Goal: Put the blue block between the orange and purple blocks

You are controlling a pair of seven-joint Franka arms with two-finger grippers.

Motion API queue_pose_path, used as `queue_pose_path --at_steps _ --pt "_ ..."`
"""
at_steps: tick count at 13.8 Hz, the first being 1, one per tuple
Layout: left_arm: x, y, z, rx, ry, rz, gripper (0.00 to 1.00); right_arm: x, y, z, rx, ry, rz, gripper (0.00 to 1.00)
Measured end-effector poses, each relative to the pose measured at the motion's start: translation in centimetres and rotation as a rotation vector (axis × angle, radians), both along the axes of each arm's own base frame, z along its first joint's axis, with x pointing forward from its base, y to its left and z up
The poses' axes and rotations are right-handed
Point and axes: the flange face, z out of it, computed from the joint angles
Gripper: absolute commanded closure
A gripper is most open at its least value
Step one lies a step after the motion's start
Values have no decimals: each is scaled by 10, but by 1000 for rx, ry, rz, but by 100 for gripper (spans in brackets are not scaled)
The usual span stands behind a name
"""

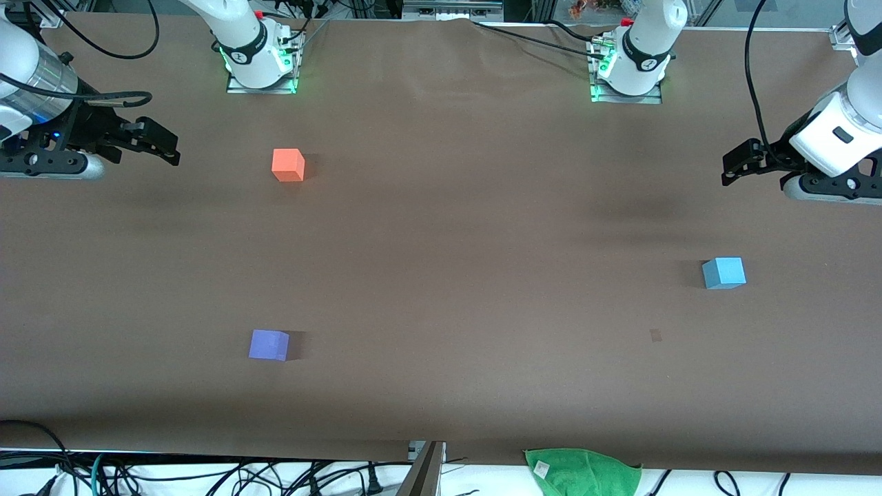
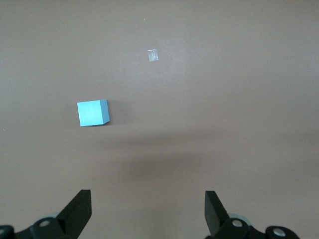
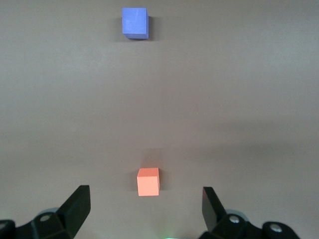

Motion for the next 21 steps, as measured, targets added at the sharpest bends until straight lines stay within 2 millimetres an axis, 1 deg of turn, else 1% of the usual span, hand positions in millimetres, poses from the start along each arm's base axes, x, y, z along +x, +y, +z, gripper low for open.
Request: queue_pose_path --at_steps 14,16,18,21 --pt "0 0 -1 0 8 1 0 0 0 0 0 0 0 1" --pt "1 1 -4 0 15 1 0 0 0 0 0 0 1 1" --pt "6 5 -13 -1 29 9 0 0 1 0 0 0 1 1" --pt "28 13 -28 -2 45 17 0 0 1 0 0 0 1 1"
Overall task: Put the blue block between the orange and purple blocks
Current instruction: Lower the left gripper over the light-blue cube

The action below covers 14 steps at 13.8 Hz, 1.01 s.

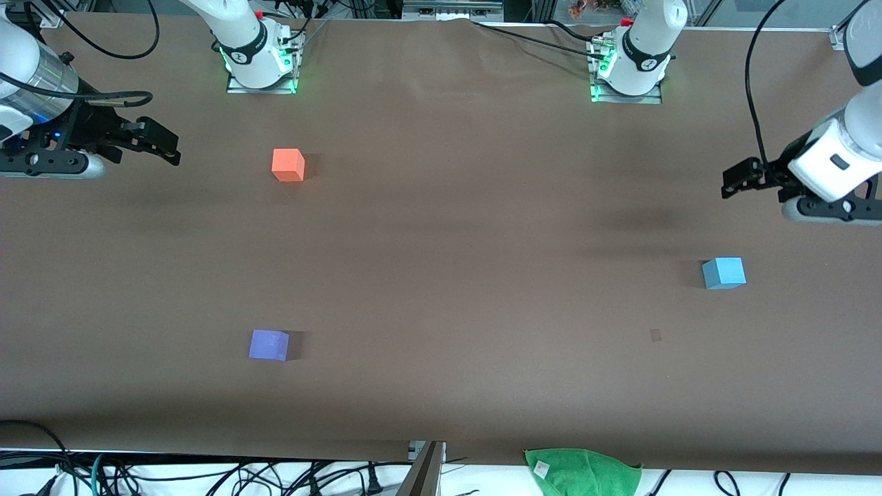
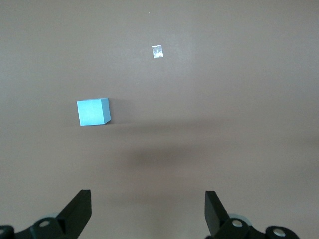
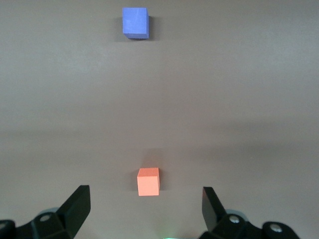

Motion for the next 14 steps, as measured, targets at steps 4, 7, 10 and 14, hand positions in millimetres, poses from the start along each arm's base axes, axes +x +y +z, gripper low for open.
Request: queue_pose_path --at_steps 4,7,10,14 --pt "23 43 -45 5 46 45 0 0 1 0 0 0 1 1" --pt "48 87 -111 76 55 49 0 0 1 0 0 0 1 0" --pt "61 95 -185 80 106 41 0 0 1 0 0 0 1 0" --pt "60 128 -284 58 112 3 0 0 1 0 0 0 2 1"
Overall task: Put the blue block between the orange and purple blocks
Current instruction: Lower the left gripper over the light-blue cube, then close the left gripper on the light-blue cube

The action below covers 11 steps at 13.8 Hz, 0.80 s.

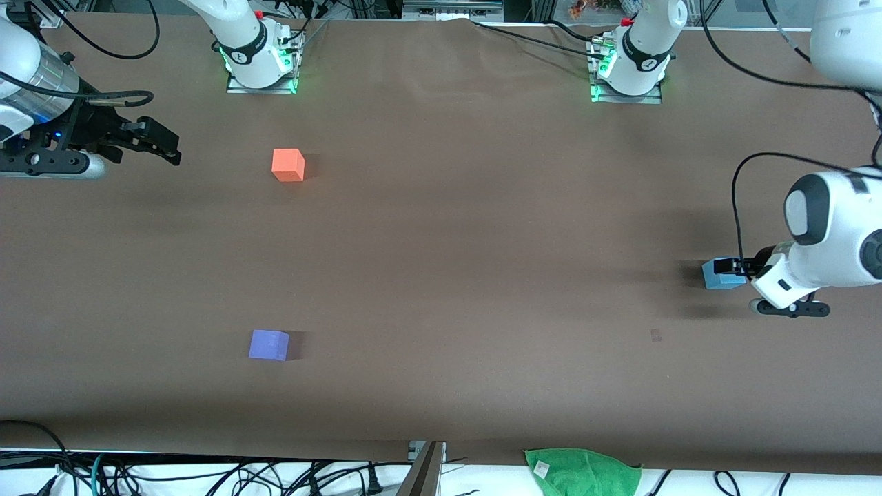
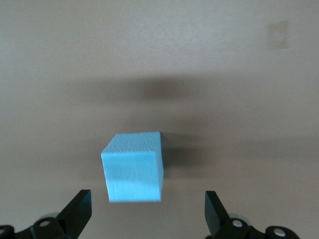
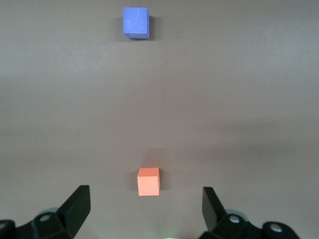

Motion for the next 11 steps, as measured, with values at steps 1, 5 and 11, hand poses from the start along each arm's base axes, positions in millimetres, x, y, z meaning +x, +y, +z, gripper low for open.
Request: queue_pose_path --at_steps 1,5,11 --pt "-1 6 -14 -4 1 -1 0 0 0 0 0 0 0 1" --pt "-4 8 -34 -12 20 -9 0 0 0 0 0 0 0 1" --pt "-10 13 -48 -13 31 -6 0 0 0 0 0 0 0 0"
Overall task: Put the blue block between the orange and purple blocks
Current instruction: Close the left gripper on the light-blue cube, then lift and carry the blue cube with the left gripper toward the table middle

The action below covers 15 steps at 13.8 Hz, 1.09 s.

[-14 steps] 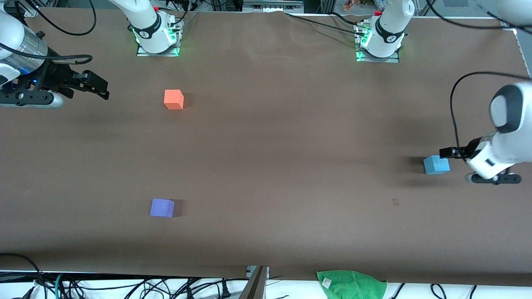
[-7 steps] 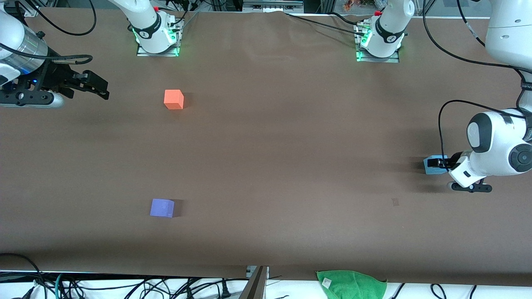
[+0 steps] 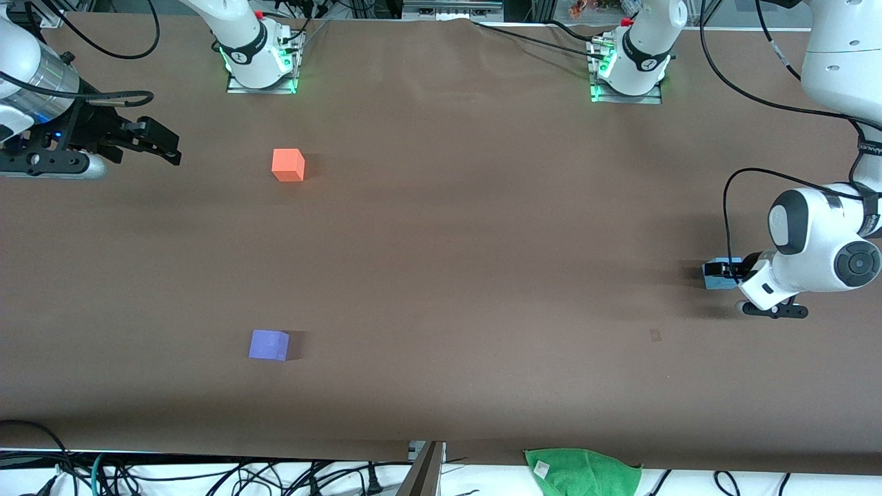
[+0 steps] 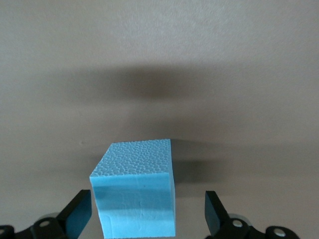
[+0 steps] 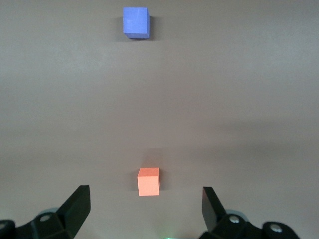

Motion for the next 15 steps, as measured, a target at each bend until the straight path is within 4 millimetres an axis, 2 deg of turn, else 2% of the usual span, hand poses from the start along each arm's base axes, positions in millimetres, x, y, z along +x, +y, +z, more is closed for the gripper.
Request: queue_pose_path --at_steps 2,3,5,6,11,13,15 --pt "-3 7 -11 -2 2 9 3 0 0 0 0 0 0 1" --pt "-5 10 -16 -4 4 13 42 0 0 0 0 0 0 1" --pt "-8 12 -23 -5 5 16 88 0 0 0 0 0 0 0" --pt "-8 12 -25 -6 7 16 100 0 0 0 0 0 0 0" --pt "-4 9 -20 -7 -4 11 100 0 0 0 0 0 0 1" --pt "3 -3 3 -7 -17 1 100 0 0 0 0 0 0 1" --pt "9 -34 44 -1 6 -23 100 0 0 0 0 0 0 0"
